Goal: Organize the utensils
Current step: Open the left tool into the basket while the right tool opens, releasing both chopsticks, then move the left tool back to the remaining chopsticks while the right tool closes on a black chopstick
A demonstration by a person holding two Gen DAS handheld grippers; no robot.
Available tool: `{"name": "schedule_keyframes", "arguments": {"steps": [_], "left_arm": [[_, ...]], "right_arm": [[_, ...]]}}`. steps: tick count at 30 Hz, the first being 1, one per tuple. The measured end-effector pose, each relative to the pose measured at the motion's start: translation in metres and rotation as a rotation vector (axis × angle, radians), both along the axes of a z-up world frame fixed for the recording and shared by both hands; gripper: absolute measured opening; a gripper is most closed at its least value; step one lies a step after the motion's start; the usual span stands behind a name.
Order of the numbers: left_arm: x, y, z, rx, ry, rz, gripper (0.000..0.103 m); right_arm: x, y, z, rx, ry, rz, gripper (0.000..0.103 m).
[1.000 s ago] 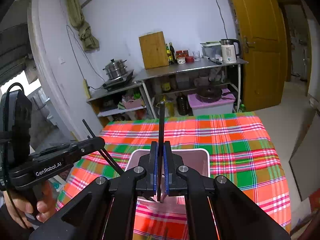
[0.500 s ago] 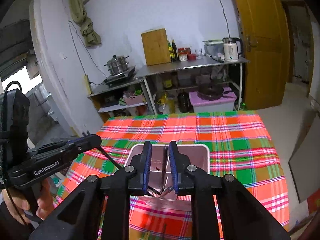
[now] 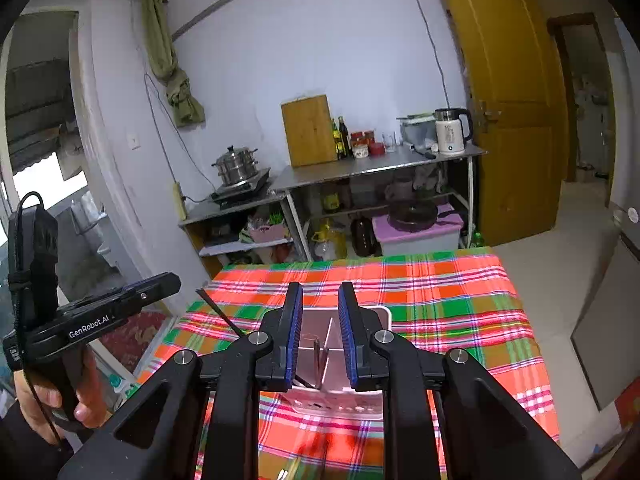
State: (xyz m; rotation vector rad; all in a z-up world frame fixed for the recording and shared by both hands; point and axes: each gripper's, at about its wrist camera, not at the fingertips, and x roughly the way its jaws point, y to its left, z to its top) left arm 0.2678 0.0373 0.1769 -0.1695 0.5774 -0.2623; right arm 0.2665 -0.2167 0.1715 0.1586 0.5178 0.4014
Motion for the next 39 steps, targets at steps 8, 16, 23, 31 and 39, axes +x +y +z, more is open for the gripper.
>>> {"name": "schedule_keyframes", "arguments": {"steps": [8,16,23,31,39], "left_arm": [[-0.044,-0.010,-0.007,-0.010,-0.028,-0.018,0.011],[-0.083,-0.026,-0.035,-0.015,-0.014,-0.034,0.011],[-0.110,-0.031,-0.071,-0.029,0.035,-0.043,0.011],[-0.126,-0.037,-0.108,-0.055,0.102,-0.060,0.011],[-0.124,-0.047,-0.149,-0.064,0.214,-0.080,0.011]], "right_arm": [[-0.044,-0.023,-0.008,0.014,-0.010,-0.022,0.019],[-0.084,-0.043,-0.033,0.003,0.019,-0.049,0.019],[-0.112,-0.056,-0.056,-0.004,0.059,-0.065,0.019],[-0.130,-0.059,-0.089,-0.007,0.121,-0.073,0.019],[-0.130,-0.061,-0.126,-0.007,0.206,-0.076,0.019]]}}
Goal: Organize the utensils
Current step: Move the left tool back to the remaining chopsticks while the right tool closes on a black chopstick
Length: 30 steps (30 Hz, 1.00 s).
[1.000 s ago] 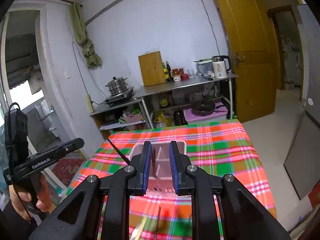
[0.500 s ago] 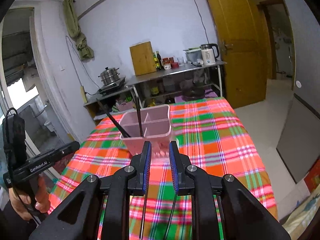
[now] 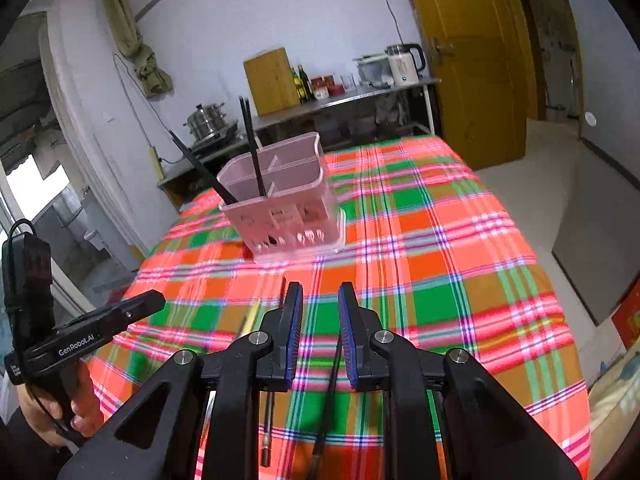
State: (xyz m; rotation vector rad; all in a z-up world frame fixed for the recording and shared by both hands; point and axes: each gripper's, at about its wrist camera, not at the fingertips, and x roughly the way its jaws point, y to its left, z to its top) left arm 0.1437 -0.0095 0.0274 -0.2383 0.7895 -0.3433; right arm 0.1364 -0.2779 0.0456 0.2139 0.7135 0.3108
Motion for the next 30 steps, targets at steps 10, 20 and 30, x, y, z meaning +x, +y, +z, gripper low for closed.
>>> {"name": "schedule_keyframes", "arguments": {"steps": [10,20,30], "left_arm": [[0.030,-0.022,-0.035,0.012,0.118,-0.038,0.011],[0.072,-0.043,-0.072,0.017,0.240,-0.044,0.011],[0.099,-0.067,-0.093,0.065,0.299,-0.047,0.011]], "right_arm": [[0.024,0.014,-0.046,-0.011,0.120,0.039,0.019],[0.055,0.022,-0.092,-0.020,0.242,0.052,0.019],[0.066,0.027,-0.102,-0.066,0.266,0.067,0.014]]}}
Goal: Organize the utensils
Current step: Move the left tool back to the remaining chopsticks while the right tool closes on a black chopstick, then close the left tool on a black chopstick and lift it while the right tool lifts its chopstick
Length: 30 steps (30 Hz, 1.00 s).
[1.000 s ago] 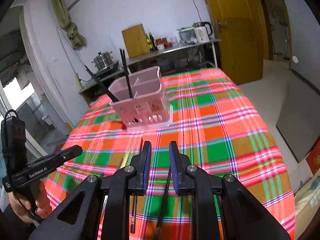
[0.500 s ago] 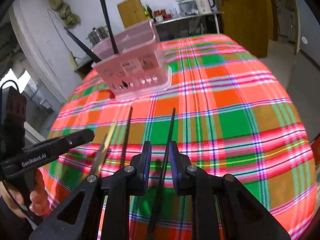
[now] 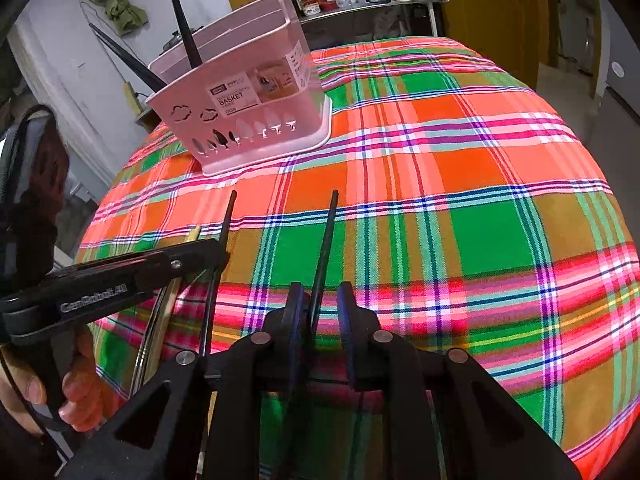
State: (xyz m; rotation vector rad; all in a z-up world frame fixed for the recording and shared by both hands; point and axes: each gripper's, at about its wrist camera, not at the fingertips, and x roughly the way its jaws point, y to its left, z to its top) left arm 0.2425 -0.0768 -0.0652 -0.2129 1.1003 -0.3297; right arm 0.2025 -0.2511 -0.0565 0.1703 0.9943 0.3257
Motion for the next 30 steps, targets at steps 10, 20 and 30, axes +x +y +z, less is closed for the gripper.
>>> {"name": "schedule_keyframes", "arguments": {"steps": [10,20,30], "left_arm": [[-0.001,-0.011,0.001,0.063,-0.026,-0.006,0.011],[0.006,-0.016,-0.001,0.082,-0.044,-0.022,0.011],[0.002,-0.015,0.001,0.099,-0.030,-0.035,0.011]], "right_arm": [[-0.001,-0.028,0.000,-0.003,0.026,-0.049,0.012],[0.018,-0.027,0.000,-0.005,0.055,-0.081,0.012],[0.030,-0.021,0.001,-0.062,0.077,-0.068,0.010]]}}
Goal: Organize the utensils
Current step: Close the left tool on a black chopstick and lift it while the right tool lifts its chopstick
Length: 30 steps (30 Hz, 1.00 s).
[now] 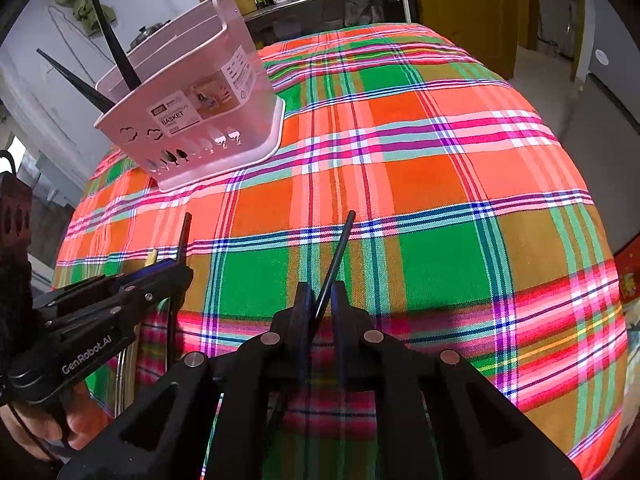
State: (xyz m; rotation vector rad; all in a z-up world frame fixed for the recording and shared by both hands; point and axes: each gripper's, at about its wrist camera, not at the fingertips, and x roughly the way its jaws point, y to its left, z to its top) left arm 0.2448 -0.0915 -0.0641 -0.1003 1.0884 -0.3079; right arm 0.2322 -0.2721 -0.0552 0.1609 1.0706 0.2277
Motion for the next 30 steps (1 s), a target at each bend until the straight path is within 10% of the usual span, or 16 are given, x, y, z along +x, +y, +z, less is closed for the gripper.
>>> {"name": "schedule_keyframes", "arguments": {"steps": [12,30], "left_arm": [[0.004,0.008,0.014,-0.041,0.029,0.009,0.004],[-0.028,0.022,0.142,-0.150,-0.199,-0.050,0.004]], "right_arm": [[-0.006,-0.007,0.025,0.032,-0.058,0.001,0.005],[-0.033,-0.020,0.114,0.061,-0.258,-0.013,0.005]]}}
